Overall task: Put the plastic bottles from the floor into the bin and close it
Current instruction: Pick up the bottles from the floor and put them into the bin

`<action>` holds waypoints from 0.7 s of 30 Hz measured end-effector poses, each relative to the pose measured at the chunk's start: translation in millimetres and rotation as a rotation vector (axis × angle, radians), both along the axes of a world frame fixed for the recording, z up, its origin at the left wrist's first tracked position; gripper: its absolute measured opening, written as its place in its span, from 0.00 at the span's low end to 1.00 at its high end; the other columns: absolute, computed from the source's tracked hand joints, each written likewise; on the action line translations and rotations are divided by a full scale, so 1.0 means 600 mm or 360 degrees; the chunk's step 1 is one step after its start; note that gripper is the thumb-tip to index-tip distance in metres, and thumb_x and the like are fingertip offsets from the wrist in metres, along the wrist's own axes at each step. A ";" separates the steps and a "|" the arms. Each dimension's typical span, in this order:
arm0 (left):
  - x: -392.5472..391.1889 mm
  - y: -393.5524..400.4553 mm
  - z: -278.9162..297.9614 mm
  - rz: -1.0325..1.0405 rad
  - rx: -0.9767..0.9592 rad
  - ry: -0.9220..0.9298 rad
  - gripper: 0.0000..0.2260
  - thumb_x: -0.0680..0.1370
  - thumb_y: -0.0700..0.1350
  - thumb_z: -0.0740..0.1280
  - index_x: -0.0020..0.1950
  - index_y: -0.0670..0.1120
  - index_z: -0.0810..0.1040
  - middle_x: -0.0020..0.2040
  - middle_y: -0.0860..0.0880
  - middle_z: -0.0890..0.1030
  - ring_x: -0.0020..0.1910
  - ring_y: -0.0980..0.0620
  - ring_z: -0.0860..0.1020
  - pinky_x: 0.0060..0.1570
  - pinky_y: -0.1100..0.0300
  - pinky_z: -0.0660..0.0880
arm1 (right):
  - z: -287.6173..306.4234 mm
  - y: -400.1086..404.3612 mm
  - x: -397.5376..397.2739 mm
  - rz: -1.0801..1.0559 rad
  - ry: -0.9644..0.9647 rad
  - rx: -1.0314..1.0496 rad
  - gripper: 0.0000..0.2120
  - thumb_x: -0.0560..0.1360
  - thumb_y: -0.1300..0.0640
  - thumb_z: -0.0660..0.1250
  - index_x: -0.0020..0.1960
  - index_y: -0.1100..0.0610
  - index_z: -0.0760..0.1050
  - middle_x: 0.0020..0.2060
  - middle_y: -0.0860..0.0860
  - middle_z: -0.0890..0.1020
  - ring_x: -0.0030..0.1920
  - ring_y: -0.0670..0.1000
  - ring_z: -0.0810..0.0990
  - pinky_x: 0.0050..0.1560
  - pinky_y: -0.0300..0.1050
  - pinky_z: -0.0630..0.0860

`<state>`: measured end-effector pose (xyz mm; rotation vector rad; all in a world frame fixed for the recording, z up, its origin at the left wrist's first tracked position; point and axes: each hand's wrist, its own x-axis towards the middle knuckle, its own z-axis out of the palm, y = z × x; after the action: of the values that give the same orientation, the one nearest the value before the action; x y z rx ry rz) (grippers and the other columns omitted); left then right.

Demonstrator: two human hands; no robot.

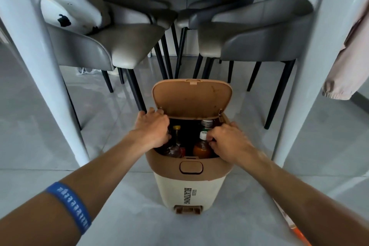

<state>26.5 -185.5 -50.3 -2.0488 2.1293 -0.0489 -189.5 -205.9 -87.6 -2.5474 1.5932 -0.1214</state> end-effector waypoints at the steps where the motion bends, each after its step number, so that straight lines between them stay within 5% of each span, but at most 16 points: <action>1: -0.003 0.001 -0.001 -0.0027 -0.0037 0.0002 0.15 0.77 0.55 0.68 0.57 0.48 0.81 0.59 0.47 0.77 0.62 0.43 0.71 0.59 0.48 0.68 | 0.001 0.000 -0.002 0.0009 -0.0045 0.0000 0.08 0.74 0.56 0.64 0.48 0.49 0.81 0.47 0.54 0.84 0.52 0.58 0.79 0.57 0.55 0.76; 9: -0.120 0.011 0.008 -0.0502 -0.0186 0.0660 0.19 0.77 0.50 0.67 0.67 0.51 0.78 0.61 0.49 0.79 0.61 0.45 0.75 0.60 0.46 0.73 | 0.007 0.047 -0.102 0.0003 -0.0663 -0.0264 0.08 0.74 0.59 0.66 0.51 0.54 0.81 0.49 0.52 0.84 0.51 0.54 0.81 0.53 0.48 0.75; 15: -0.341 0.033 -0.041 -0.0941 -0.0127 0.0785 0.18 0.76 0.46 0.66 0.65 0.47 0.79 0.61 0.47 0.81 0.62 0.45 0.76 0.61 0.50 0.73 | -0.071 0.095 -0.271 -0.0627 -0.0973 -0.0246 0.09 0.73 0.63 0.68 0.51 0.57 0.82 0.50 0.52 0.85 0.48 0.52 0.81 0.46 0.36 0.70; 21: -0.513 0.053 -0.186 -0.1018 0.0280 0.0577 0.15 0.75 0.46 0.67 0.61 0.47 0.79 0.60 0.46 0.81 0.61 0.43 0.77 0.57 0.50 0.76 | -0.206 0.136 -0.430 -0.1259 -0.0593 0.0190 0.14 0.74 0.54 0.68 0.59 0.54 0.79 0.59 0.56 0.81 0.59 0.60 0.78 0.55 0.48 0.73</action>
<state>-281.3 -153.7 -161.8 -1.2845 2.8036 0.4347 -447.7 -124.2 -211.2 -1.5480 2.2260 -0.5170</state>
